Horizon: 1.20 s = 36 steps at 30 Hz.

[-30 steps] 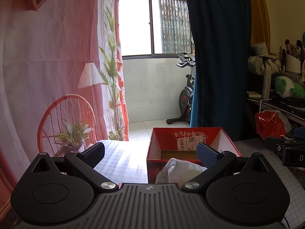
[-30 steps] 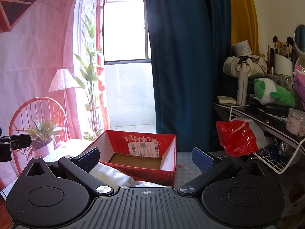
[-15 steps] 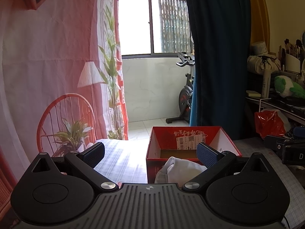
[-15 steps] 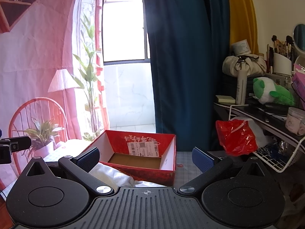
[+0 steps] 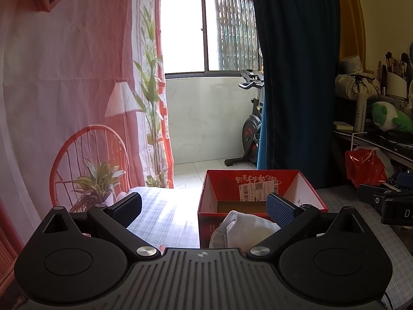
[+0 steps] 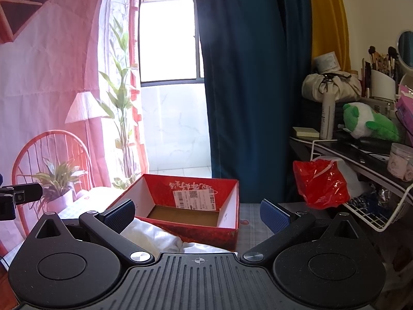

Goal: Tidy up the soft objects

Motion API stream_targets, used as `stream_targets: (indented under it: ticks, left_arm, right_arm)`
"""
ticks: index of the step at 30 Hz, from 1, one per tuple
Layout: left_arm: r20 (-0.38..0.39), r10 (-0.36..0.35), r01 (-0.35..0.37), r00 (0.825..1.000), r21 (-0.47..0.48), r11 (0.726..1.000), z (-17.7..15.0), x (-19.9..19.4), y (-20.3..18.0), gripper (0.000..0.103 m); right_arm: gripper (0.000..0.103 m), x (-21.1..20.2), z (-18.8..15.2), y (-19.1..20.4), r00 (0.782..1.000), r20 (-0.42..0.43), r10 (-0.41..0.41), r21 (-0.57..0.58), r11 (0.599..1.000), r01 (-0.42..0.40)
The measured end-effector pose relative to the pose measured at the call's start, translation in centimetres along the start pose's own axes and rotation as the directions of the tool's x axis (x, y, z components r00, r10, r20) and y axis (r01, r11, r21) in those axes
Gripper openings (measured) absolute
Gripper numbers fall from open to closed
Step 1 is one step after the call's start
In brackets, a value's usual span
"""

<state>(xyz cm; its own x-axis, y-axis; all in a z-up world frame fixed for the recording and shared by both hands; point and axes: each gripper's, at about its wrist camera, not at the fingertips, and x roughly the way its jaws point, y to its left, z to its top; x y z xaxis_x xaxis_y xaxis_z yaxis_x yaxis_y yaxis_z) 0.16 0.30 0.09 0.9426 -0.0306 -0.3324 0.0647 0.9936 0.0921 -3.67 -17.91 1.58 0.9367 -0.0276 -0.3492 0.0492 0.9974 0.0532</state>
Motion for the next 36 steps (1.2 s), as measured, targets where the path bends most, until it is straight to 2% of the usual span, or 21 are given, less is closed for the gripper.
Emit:
stream_targets:
  ticks: [17,20,24,29,32,36]
  left_arm:
    - [-0.022,-0.001,0.001,1.000,-0.008,1.000,-0.5,0.6,0.3,0.103]
    - [-0.040,-0.007,0.007,0.999,0.001,1.000,-0.7,1.2,0.2,0.103]
    - [-0.058,0.009,-0.006,0.998,0.044,0.999,-1.4,2.9,-0.3,0.103]
    - [-0.046,0.030,-0.025,0.998,0.107,0.994,-3.0,5.8,-1.3,0.103]
    - [-0.078,0.016,-0.009,0.997,0.082,0.997,-4.0,7.5,-1.0,0.103]
    - [-0.110,0.005,-0.002,0.994,0.031,1.000,-5.1,9.4,-0.4,0.103]
  right_arm:
    - [0.103,0.1,-0.1,0.0,1.000,-0.001,0.002,0.006,1.000,-0.002]
    - [0.103,0.4,-0.4,-0.4,0.999,0.005,0.035,0.033,0.999,-0.036]
    - [0.103,1.5,-1.4,-1.4,0.995,0.014,0.096,0.093,0.991,-0.097]
    - [0.103,4.0,-3.2,-1.6,0.995,0.045,0.084,0.067,0.994,-0.087]
    - [0.103,5.2,-4.6,-1.6,0.993,0.072,0.098,0.056,0.993,-0.103]
    - [0.103,7.1,-5.9,-1.7,0.994,0.031,0.108,0.072,0.991,-0.110]
